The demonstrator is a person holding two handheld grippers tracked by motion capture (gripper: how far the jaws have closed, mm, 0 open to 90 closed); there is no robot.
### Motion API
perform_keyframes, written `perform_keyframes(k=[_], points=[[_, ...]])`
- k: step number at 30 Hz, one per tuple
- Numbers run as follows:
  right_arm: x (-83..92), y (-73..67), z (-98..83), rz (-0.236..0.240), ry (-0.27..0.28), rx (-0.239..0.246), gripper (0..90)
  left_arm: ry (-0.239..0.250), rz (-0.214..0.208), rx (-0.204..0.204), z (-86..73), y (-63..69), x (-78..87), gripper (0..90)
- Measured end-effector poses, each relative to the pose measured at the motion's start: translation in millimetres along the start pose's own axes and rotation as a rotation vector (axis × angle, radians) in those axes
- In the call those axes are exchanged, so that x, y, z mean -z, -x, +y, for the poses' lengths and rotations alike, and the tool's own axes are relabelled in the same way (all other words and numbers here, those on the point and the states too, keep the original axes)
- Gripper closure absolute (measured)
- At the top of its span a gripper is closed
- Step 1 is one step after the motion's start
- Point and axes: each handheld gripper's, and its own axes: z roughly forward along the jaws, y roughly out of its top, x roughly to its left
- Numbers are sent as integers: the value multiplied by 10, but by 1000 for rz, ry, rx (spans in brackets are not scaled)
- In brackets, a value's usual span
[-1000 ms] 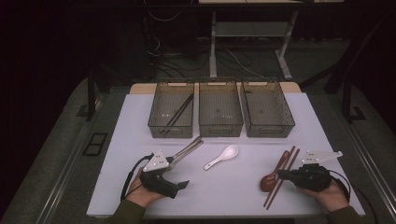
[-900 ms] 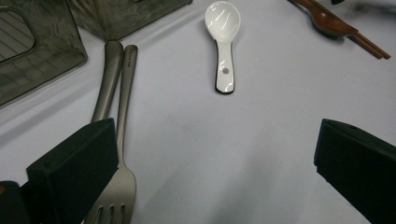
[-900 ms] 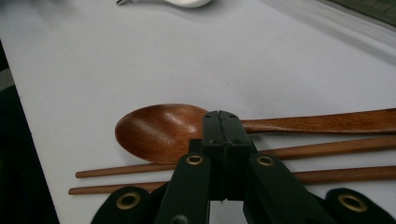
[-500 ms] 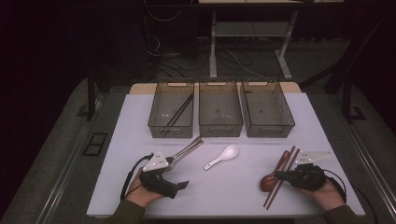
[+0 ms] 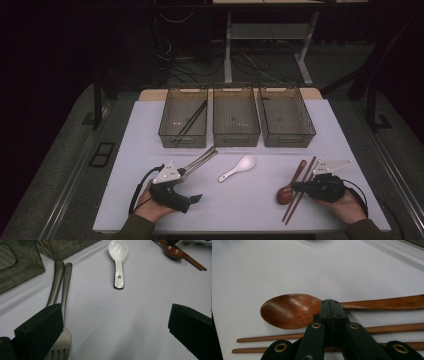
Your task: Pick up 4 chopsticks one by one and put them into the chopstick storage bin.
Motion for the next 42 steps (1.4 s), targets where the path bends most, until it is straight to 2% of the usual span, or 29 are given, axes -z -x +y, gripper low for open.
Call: perform_keyframes(k=[20, 42], points=[[-148, -55, 130, 42, -12, 32, 893, 1, 6, 5, -7, 5, 18, 0], [-466, -138, 416, 97, -19, 86, 893, 5, 10, 5, -7, 5, 33, 0]])
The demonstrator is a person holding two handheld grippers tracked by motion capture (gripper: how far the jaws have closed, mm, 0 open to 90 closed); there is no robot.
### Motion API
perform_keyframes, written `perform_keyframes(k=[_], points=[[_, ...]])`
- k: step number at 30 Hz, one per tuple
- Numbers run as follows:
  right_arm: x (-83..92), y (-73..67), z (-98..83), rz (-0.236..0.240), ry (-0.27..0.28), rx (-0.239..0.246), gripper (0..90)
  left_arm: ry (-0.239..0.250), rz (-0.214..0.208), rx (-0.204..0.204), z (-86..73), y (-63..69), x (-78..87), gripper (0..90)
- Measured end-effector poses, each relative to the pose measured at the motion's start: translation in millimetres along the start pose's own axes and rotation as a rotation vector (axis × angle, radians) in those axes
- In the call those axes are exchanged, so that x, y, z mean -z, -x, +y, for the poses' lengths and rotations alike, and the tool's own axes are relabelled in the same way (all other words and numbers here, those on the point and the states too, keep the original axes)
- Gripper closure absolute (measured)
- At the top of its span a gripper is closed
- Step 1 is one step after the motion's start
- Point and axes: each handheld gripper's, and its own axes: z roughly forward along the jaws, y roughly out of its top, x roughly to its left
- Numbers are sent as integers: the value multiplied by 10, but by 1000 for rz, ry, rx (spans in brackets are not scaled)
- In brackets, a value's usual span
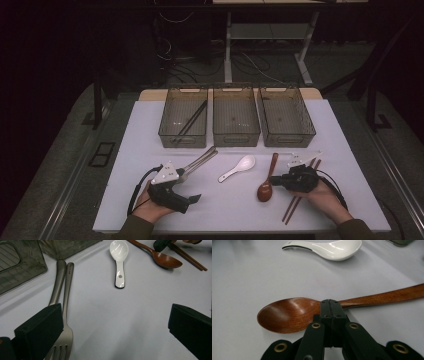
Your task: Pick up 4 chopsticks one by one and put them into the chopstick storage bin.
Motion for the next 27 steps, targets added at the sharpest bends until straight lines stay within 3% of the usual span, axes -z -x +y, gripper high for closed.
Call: perform_keyframes(k=[14, 22, 27], points=[[-73, -1, 87, 6, -2, 13, 893, 0, -3, -4, 0, 0, 2, 0], [162, 52, 51, -21, 36, 1, 892, 0, -6, -4, 0, -4, 0, 0], [346, 98, -47, -54, 31, -9, 893, 1, -8, -3, 1, 0, -3, 0]])
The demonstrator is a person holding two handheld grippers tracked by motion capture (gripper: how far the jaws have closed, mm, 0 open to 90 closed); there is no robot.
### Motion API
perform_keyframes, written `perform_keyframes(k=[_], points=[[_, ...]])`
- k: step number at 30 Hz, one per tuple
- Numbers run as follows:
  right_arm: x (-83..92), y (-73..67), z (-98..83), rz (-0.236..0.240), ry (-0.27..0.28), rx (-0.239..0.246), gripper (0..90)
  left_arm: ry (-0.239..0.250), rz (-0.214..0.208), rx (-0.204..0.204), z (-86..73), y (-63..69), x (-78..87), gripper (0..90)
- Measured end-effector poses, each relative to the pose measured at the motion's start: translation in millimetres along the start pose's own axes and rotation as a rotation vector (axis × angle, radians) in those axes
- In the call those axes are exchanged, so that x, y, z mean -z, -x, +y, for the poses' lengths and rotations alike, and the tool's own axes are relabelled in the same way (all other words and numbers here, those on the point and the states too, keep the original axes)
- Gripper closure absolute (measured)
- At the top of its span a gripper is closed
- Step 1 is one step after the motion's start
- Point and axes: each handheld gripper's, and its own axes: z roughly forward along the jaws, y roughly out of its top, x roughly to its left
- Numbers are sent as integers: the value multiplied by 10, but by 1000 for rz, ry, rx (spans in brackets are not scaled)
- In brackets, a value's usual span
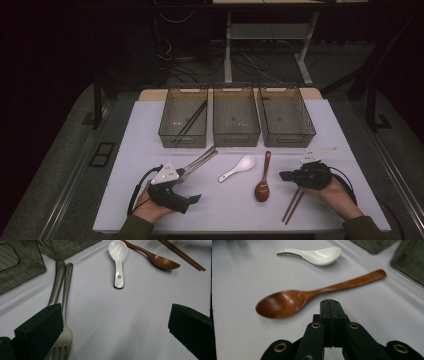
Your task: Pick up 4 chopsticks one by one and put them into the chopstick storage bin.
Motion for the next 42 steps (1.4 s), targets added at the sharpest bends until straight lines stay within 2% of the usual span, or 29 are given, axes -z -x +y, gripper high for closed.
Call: perform_keyframes(k=[6, 11, 22, 27, 42], points=[[189, 110, -133, -86, -20, -29, 892, -1, -1, -1, 0, 1, -3, 0], [339, 305, -216, -168, -21, -81, 892, -1, -3, -3, 1, -3, -7, 0], [549, 671, -395, -298, -43, -178, 893, -4, -4, 0, -5, -15, -5, 0], [561, 769, -454, -316, -53, -214, 893, -5, -4, -1, -5, -18, -6, 0], [427, 840, -409, -317, -75, -226, 893, -9, -5, -3, -8, -18, -15, 0]])
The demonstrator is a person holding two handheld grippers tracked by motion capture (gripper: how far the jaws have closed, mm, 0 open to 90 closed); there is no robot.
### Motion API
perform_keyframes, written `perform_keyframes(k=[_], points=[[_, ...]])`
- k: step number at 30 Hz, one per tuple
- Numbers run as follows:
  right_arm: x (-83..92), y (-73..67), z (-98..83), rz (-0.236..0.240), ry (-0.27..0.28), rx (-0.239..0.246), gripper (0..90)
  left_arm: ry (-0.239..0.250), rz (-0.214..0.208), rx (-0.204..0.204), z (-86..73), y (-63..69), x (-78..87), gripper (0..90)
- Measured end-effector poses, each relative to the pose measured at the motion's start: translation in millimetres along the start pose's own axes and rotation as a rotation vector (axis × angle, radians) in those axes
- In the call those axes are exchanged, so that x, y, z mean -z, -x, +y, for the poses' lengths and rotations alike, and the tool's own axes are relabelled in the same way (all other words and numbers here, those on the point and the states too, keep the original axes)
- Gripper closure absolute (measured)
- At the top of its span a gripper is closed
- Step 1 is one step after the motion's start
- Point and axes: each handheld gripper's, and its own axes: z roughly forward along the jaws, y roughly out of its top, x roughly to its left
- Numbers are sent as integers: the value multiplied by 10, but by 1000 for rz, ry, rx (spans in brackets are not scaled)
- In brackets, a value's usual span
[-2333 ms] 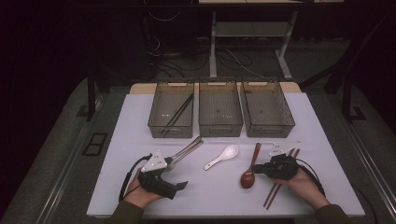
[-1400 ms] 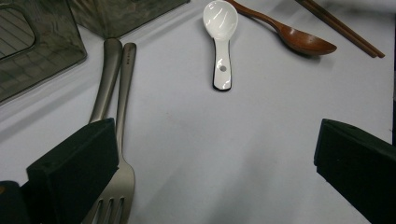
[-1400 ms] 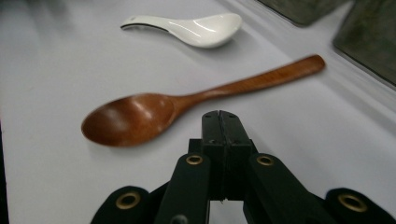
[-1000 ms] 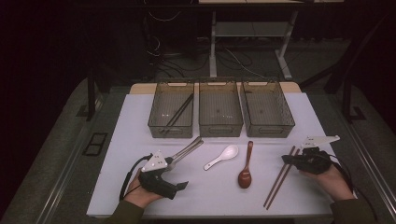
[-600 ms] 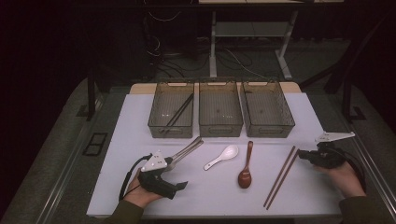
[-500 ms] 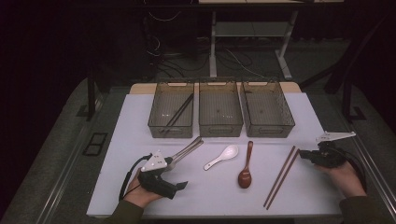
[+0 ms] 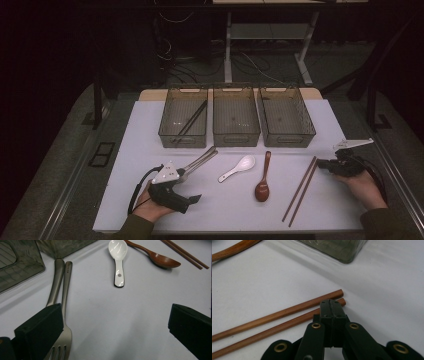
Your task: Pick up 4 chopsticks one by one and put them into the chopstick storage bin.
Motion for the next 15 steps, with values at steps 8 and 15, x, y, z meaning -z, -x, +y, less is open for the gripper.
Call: perform_keyframes(k=[8, 15], points=[[-77, -36, 74, 3, 4, 5, 893, 0, 0, -1, 0, 0, 1, 0], [-148, -92, 148, 6, 6, 20, 893, 0, 0, 1, -1, 0, 0, 0]])
